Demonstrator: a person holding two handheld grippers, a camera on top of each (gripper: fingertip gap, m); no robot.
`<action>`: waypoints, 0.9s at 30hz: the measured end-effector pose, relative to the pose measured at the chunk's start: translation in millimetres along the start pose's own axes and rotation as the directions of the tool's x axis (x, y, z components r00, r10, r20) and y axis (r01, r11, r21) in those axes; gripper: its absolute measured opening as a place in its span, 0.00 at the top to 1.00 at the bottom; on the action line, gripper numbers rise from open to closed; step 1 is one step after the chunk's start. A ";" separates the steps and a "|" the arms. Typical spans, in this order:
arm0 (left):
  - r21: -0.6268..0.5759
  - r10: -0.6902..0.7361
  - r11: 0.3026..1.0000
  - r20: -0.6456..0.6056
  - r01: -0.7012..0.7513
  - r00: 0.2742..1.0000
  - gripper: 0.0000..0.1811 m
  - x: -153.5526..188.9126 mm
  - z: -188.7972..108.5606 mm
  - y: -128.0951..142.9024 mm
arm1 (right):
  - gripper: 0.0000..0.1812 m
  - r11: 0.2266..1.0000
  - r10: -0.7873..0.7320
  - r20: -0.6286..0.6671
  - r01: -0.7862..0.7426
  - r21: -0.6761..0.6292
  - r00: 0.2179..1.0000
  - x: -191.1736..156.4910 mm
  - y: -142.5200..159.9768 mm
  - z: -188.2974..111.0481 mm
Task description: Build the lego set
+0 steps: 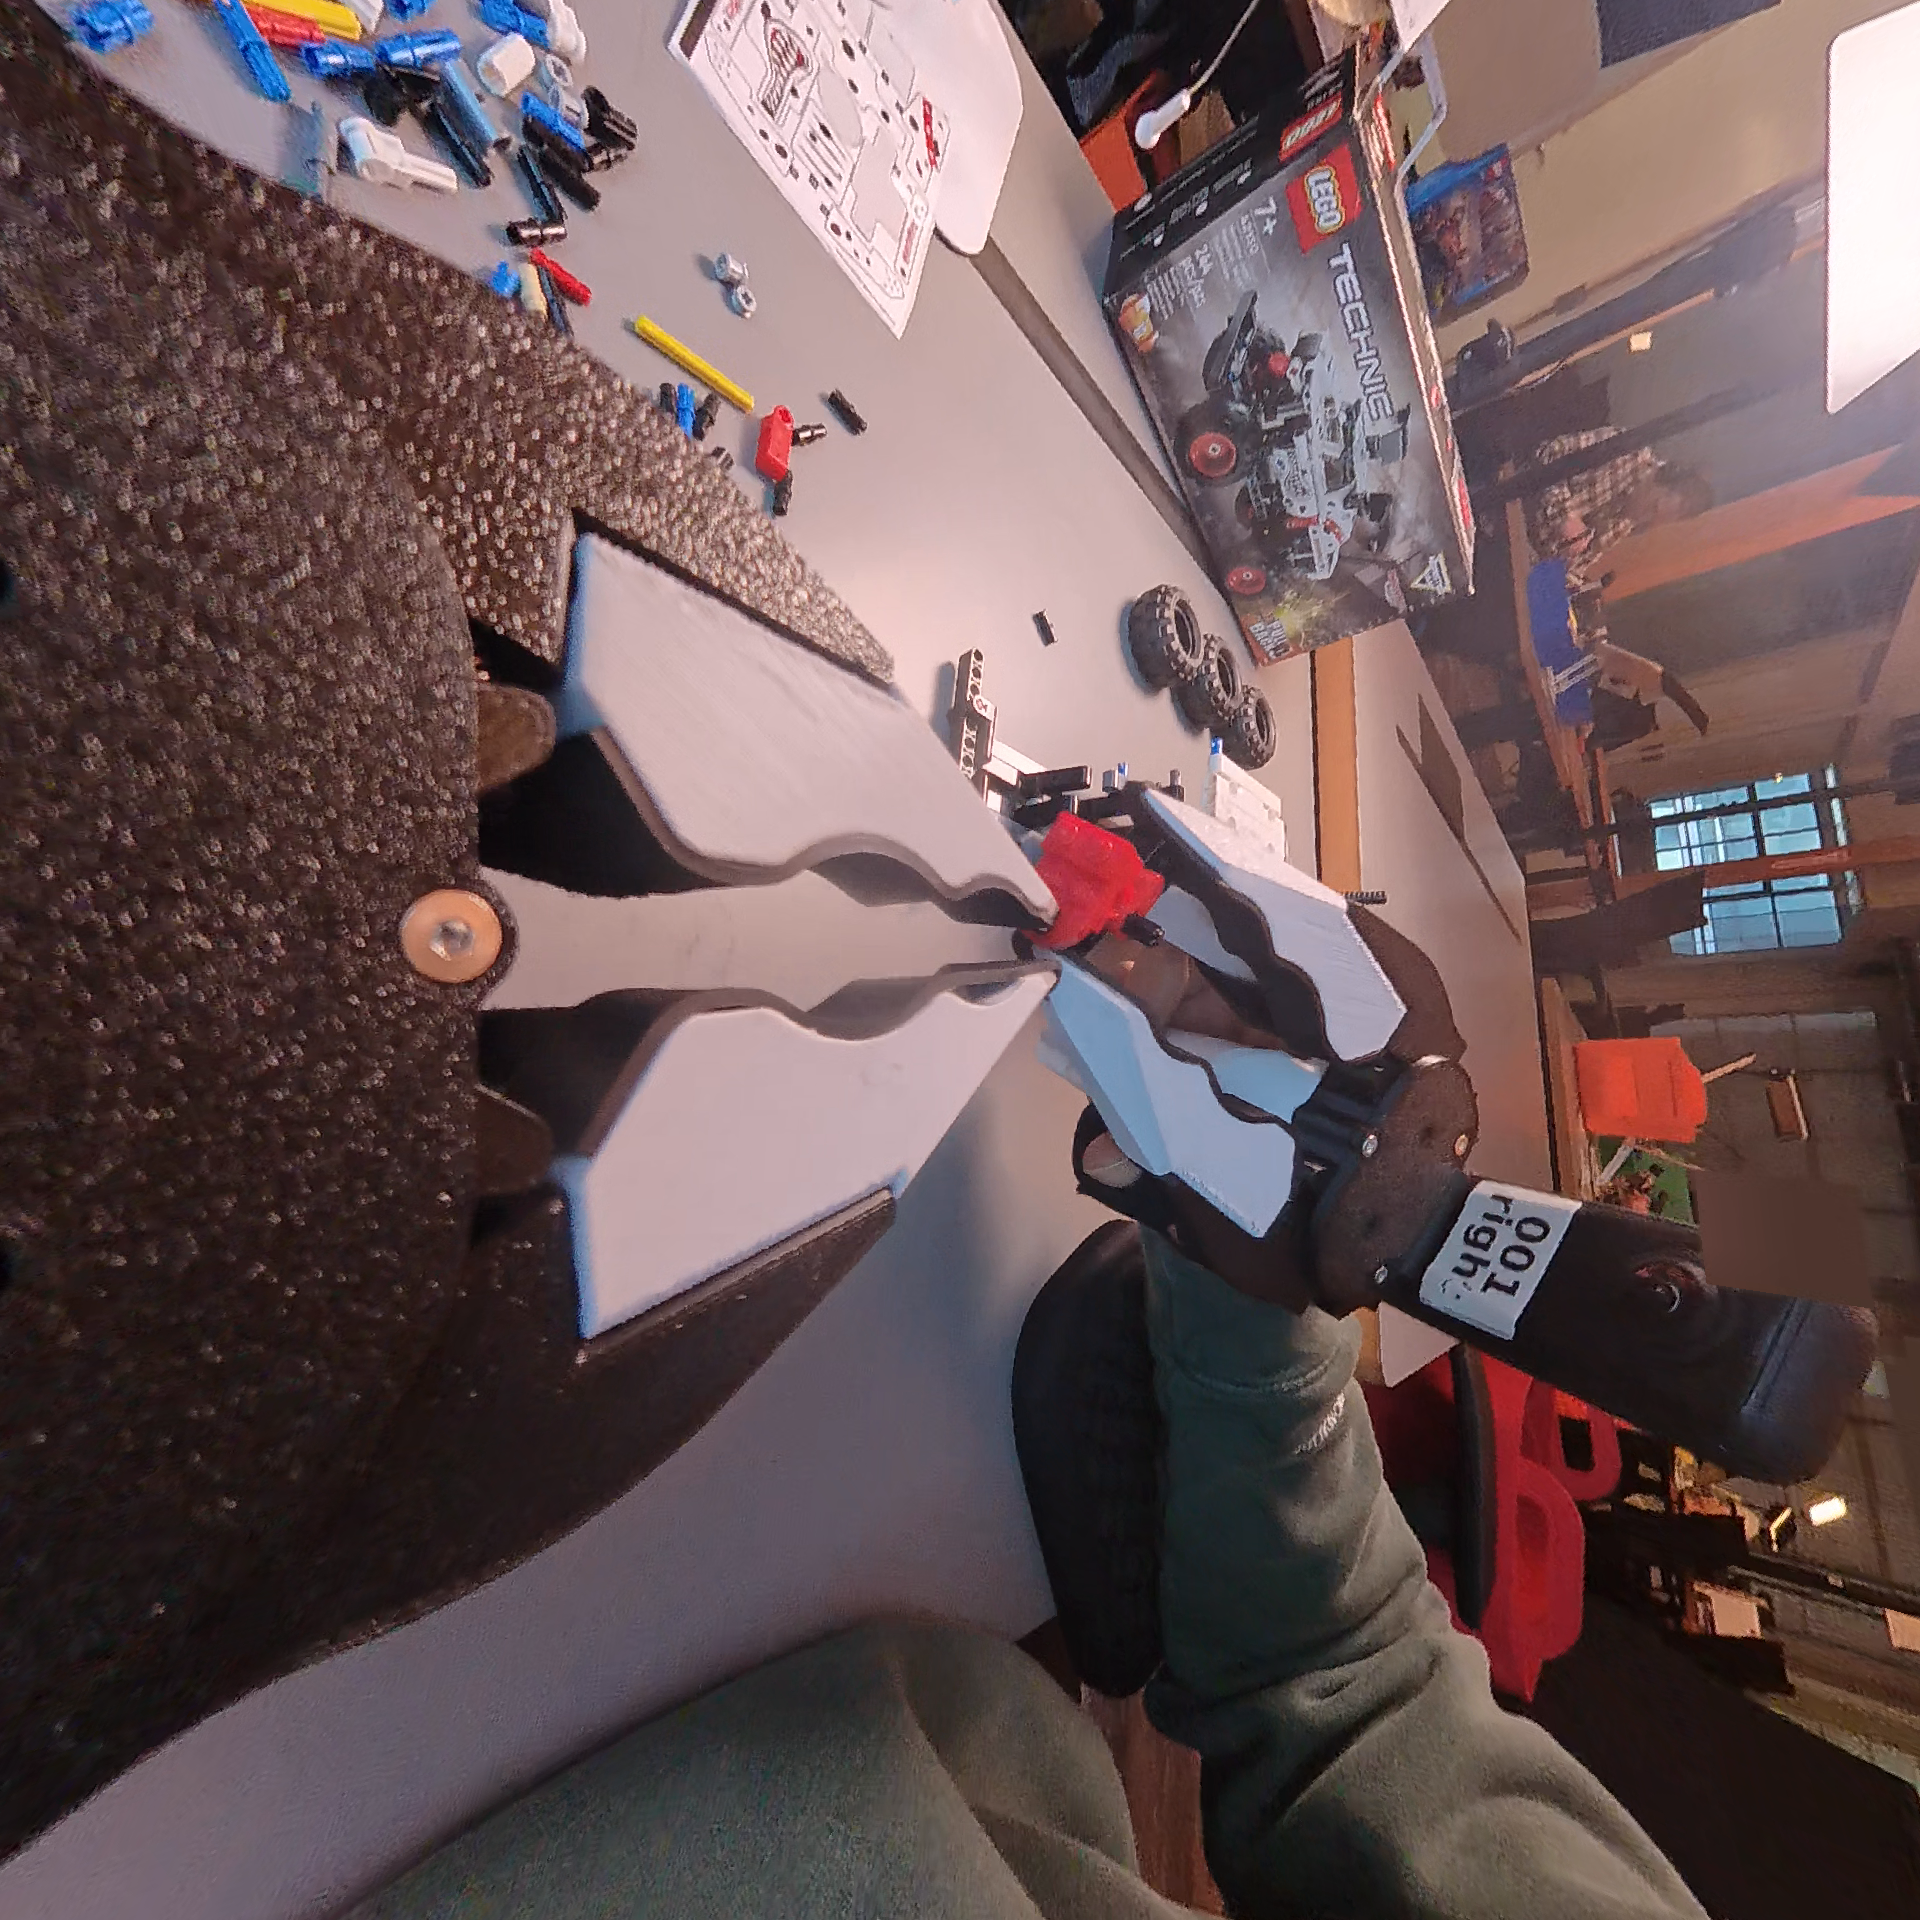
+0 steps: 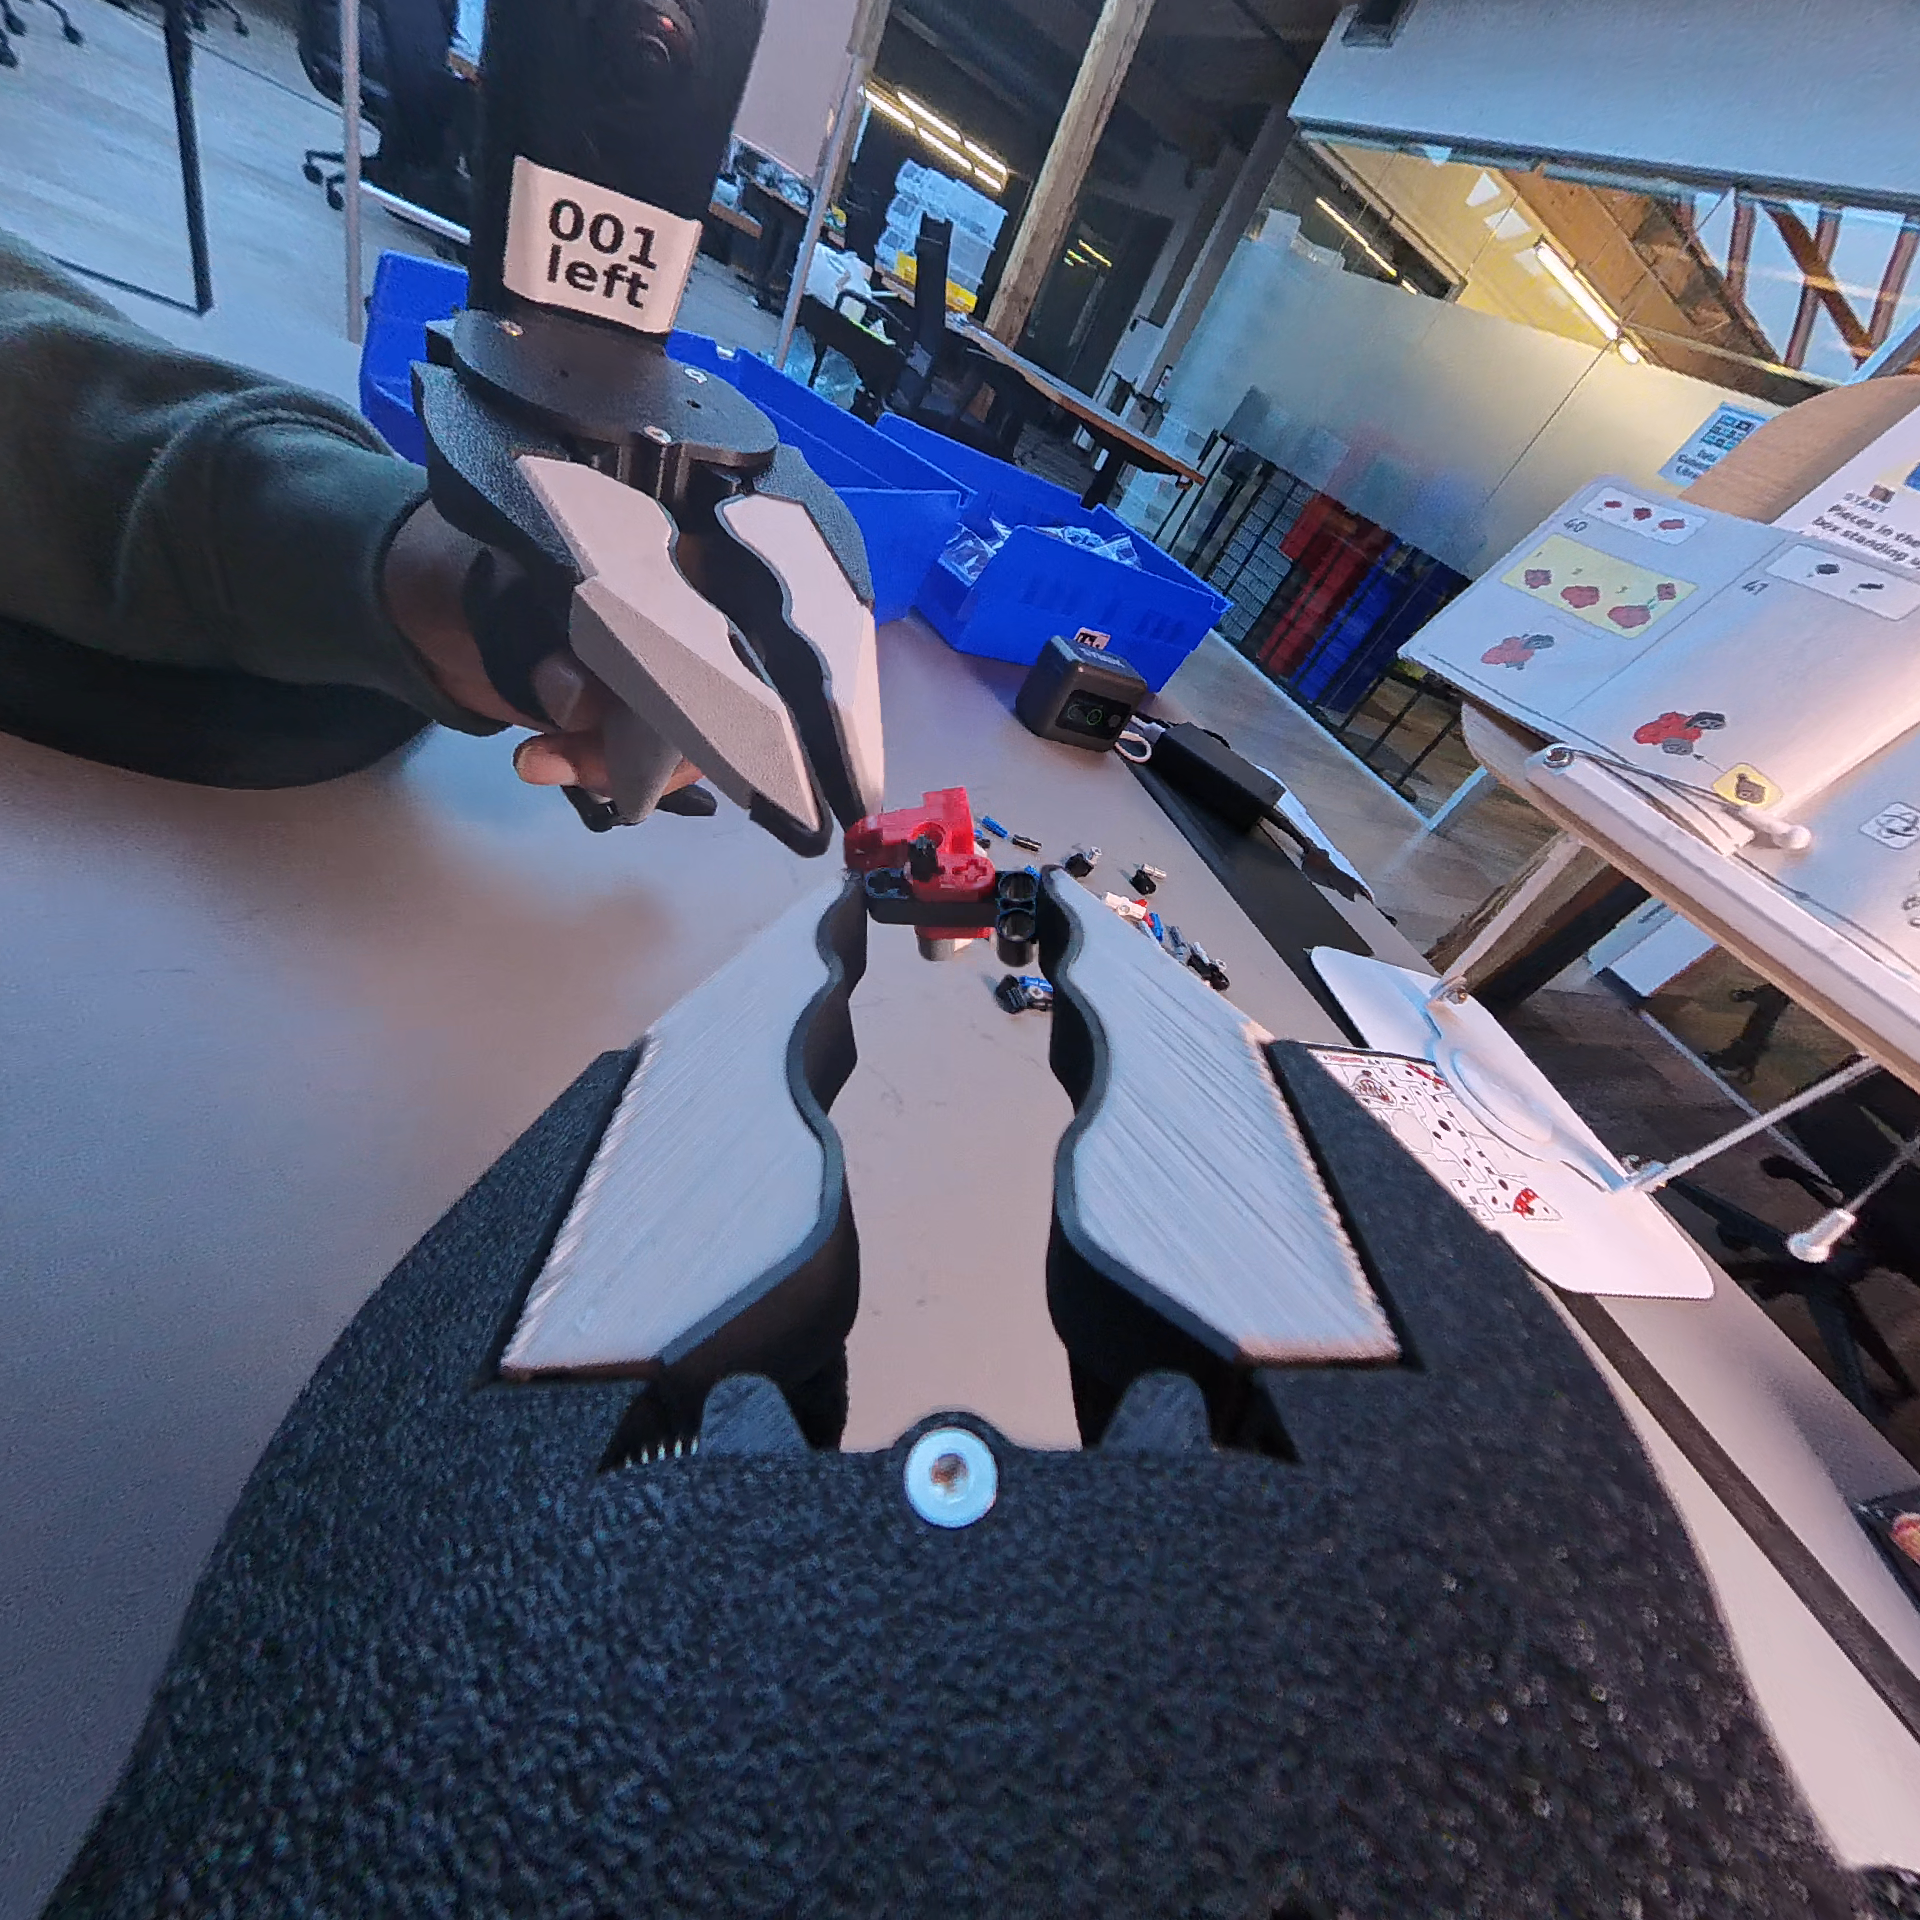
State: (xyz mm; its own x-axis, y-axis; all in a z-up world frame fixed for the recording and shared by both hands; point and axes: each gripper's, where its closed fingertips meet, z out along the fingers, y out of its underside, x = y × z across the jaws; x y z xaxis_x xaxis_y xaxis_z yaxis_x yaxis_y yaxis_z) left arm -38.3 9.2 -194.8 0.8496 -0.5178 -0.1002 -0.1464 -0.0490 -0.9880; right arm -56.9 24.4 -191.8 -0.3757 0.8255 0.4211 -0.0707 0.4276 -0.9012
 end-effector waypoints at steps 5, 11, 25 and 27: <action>0.005 -0.001 1.000 0.010 0.001 1.000 0.98 -0.7 -0.2 -1.1 | 0.82 1.000 0.010 0.009 -0.010 0.015 1.000 -0.7 -1.5 -0.3; -0.010 0.008 1.000 0.045 -0.007 0.999 0.88 -6.4 -0.6 1.1 | 0.82 1.000 -0.024 -0.001 0.024 -0.015 1.000 -2.0 3.4 2.0; -0.062 0.020 0.998 0.023 -0.019 1.000 0.91 -4.9 0.8 11.9 | 0.82 0.999 -0.036 0.055 0.038 -0.039 0.998 -9.2 6.0 -0.1; -0.075 0.043 0.996 0.007 -0.042 0.999 0.91 -1.9 1.2 13.7 | 0.82 0.998 -0.033 0.088 0.037 -0.043 0.996 -12.7 7.3 -1.8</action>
State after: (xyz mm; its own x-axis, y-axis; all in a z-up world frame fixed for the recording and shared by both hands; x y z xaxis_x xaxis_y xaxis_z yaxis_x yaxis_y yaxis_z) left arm -41.3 10.6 -208.3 0.8462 -0.5132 -0.1435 -0.2198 -0.0908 -0.9713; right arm -51.0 17.7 -203.4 -0.4530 0.7755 0.4398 -0.0449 0.4728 -0.8800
